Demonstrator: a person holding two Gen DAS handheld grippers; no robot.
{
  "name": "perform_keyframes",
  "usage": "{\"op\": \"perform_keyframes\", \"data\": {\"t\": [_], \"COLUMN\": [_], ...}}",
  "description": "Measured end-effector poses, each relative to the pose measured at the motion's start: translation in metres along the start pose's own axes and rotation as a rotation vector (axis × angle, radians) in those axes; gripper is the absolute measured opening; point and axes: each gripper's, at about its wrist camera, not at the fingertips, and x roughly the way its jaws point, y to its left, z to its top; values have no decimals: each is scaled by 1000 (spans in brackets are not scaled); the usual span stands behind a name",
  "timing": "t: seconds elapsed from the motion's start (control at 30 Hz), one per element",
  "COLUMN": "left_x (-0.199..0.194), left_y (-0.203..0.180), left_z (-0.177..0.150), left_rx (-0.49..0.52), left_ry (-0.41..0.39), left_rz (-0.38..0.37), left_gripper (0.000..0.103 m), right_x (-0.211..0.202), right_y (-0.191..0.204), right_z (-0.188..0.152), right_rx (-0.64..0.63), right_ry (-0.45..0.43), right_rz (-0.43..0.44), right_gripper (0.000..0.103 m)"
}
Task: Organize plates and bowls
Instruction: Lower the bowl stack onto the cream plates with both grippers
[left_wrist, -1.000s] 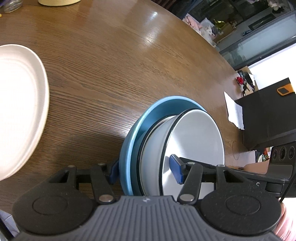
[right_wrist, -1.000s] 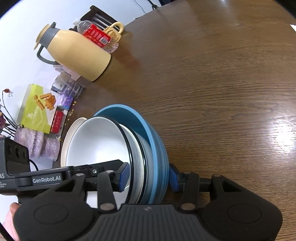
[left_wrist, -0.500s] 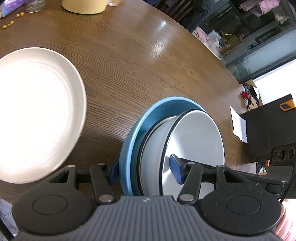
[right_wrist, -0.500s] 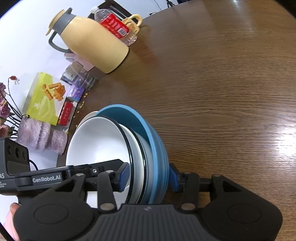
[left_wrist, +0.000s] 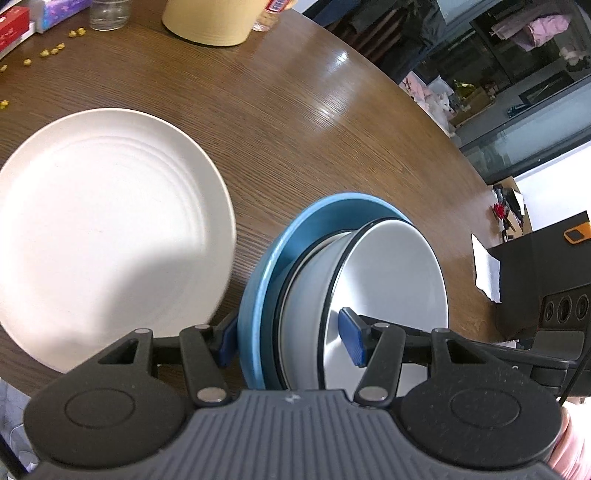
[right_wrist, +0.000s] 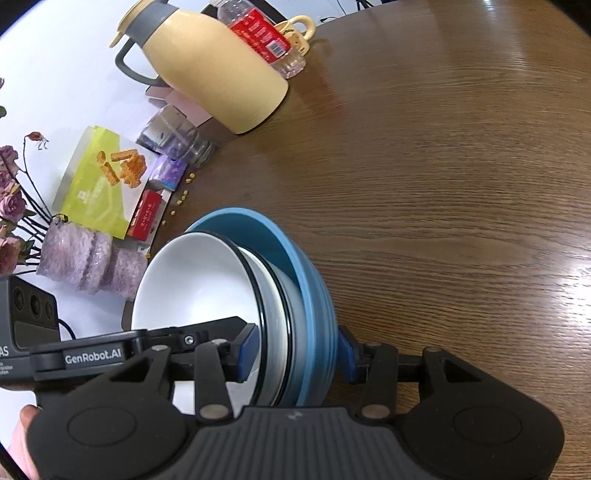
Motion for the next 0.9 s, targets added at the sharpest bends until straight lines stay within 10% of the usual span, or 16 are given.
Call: {"op": "perform_keyframes", "data": {"t": [0.9], "left_x": [-26], "left_y": [57], "left_z": [18], "left_rx": [-66], "left_ry": [-38], "left_rz": [26], "left_gripper": [56], "right_x": [56], "right_y": [61], "right_z": [15], "right_rx": [-52], "right_ry": [45], "right_rz": [20], "right_gripper": [44]}}
